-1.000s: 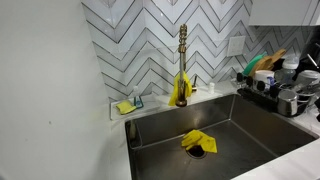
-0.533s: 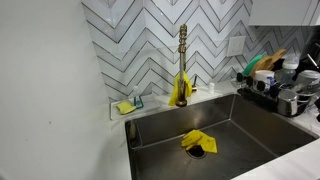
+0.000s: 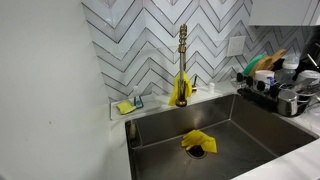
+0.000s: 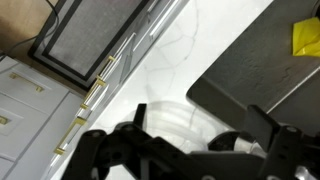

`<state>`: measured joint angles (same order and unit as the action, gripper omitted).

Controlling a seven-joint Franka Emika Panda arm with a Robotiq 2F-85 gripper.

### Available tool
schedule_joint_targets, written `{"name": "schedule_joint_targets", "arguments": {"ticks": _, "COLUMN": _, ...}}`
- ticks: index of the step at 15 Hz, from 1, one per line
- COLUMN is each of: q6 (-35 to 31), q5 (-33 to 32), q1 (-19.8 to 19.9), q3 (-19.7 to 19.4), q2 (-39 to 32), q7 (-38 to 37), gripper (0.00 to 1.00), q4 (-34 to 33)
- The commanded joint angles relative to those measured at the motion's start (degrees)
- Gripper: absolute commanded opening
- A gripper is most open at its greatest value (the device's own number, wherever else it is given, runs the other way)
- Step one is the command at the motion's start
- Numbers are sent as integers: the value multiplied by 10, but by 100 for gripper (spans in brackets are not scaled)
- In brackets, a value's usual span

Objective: Put the yellow spoon and silver spoon in the bowl, then put the bowl in the sink

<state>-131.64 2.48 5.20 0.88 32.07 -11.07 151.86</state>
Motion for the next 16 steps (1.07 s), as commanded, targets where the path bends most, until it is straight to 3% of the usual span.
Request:
{"name": "schedule_joint_targets", "arguments": {"ticks": 1, "q6": -54, "q5": 16, "q1": 12, "q3": -61, "q2": -68, "q7": 60, "gripper": 100, "q4": -37}}
{"name": "schedule_joint_targets", "arguments": {"ticks": 2, "q6": -64, "q5": 30, "q1": 16, "q3": -69, "q2": -79, "q7": 50, "gripper": 100, "q4": -48}}
{"name": "schedule_joint_targets", "arguments": {"ticks": 3, "q6": -51, "q5": 10, "q1": 16, "q3": -50, "q2": -46, "q7": 38, "gripper": 100, "q4": -22}}
{"name": "schedule_joint_targets", "arguments": {"ticks": 5, "q6": -58, "q5": 18, "q1": 20, "q3": -67, "q2": -69, "q7": 45, "gripper": 100, "q4": -42}}
{"name": "schedule_joint_targets", "arguments": {"ticks": 16, "q6": -58, "q5": 21, "q1": 19, "q3": -67, "q2": -78, "q7": 45, "gripper": 100, "q4": -51}}
